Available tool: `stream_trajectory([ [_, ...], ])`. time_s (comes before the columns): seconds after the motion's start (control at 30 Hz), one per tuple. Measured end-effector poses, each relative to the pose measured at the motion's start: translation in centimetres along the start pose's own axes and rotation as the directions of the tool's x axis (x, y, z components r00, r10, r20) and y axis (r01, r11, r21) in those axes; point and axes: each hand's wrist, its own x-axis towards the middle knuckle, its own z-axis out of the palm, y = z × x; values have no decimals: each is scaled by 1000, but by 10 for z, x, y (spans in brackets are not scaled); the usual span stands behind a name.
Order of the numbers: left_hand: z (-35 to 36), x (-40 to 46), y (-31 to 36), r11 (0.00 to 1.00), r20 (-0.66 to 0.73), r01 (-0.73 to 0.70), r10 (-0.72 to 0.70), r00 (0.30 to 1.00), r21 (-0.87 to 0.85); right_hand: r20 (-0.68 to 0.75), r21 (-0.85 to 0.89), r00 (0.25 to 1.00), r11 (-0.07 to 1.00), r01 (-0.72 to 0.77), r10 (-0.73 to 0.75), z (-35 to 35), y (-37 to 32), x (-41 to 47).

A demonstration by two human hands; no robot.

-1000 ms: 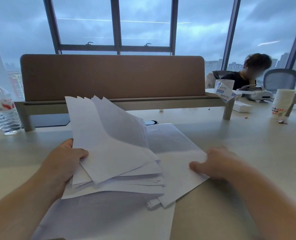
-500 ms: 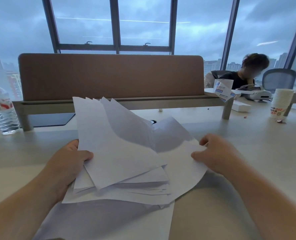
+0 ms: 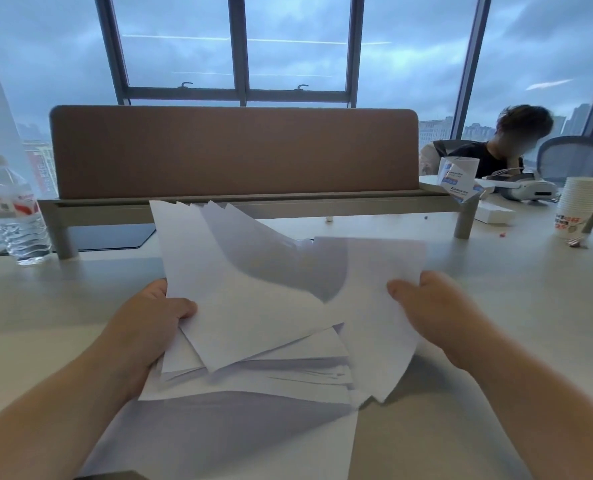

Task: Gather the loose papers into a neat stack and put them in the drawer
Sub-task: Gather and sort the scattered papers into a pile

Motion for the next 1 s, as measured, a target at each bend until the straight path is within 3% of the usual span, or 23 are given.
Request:
stream_trajectory([
  [0.1,0,-1,2,1000,5,16,-16,1000,-25,-248,-90,954,984,151,-169,-10,0,3],
  [0.2,2,-1,2,999,28,30,-29,999,-41,-376,-161,866,943,290,-330,-12,1,5],
  [0.4,8,-9,1,993,73,64,-57,996,-95,-430,-194,730,844,500,-531,-6,3,-4],
  [0.57,13,-12,-2,990,109,81,-69,992,-113,-394,-245,660,765,595,-639,9,2,-15],
  [0.8,18,-18,-2,991,119,108,-97,988,-85,-68,-267,567,563,783,-821,42,1,-26],
  [1.0,19,-21,-1,986,114,125,-112,987,-110,451,-265,536,466,844,-713,66,3,-30],
])
